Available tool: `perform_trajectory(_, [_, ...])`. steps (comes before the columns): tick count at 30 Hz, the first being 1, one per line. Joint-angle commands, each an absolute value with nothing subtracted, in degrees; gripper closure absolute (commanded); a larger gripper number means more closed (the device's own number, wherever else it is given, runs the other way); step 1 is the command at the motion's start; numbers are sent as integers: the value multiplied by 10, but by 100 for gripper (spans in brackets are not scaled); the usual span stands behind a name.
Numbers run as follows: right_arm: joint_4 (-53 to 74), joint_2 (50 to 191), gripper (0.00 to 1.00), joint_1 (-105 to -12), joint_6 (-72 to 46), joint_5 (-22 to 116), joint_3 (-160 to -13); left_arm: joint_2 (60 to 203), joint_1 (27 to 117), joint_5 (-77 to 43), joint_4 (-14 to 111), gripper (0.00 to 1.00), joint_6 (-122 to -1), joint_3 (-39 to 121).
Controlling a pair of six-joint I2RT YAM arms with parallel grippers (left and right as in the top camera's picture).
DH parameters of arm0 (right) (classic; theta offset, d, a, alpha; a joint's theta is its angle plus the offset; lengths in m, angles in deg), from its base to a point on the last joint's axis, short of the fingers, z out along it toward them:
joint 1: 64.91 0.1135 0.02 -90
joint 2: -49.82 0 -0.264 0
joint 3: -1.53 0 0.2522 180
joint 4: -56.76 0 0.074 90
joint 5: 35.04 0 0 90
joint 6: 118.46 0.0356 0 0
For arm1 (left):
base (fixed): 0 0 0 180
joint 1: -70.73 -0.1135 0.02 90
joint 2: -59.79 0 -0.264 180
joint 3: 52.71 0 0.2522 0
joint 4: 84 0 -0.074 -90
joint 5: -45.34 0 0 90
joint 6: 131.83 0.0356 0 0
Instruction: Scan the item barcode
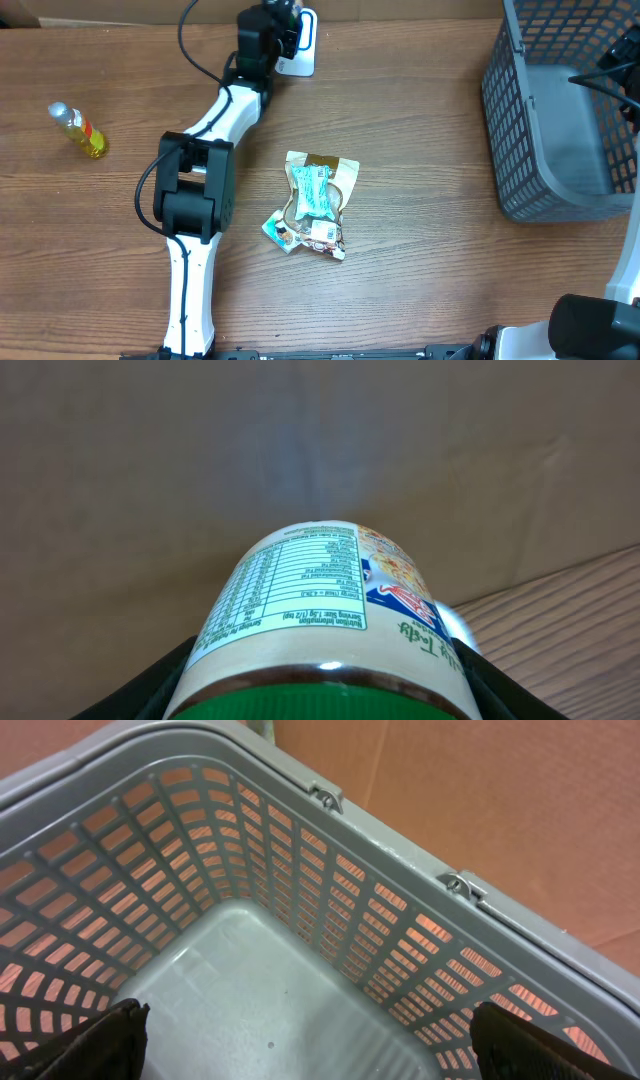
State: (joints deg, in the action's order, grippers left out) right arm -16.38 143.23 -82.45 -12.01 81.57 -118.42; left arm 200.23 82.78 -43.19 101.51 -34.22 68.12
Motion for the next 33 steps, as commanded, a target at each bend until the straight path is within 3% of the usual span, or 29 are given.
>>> perform_trajectory(1, [-161, 1432, 0, -825, -122, 824, -1187, 2000, 822, -398, 1027, 96, -350, 692])
perform_trajectory(14, [-161, 1432, 0, -825, -122, 824, -1187, 1988, 827, -386, 1049, 96, -354, 692])
perform_trajectory(19, [-161, 1432, 0, -825, -122, 824, -1187, 1957, 828, -321, 1053, 96, -400, 692])
perform_trajectory(27, [-161, 1432, 0, -825, -122, 824, -1187, 1966, 828, -360, 979, 96, -436, 692])
perform_trajectory(33, [-161, 1432, 0, -825, -122, 824, -1187, 1989, 828, -361, 991, 96, -436, 692])
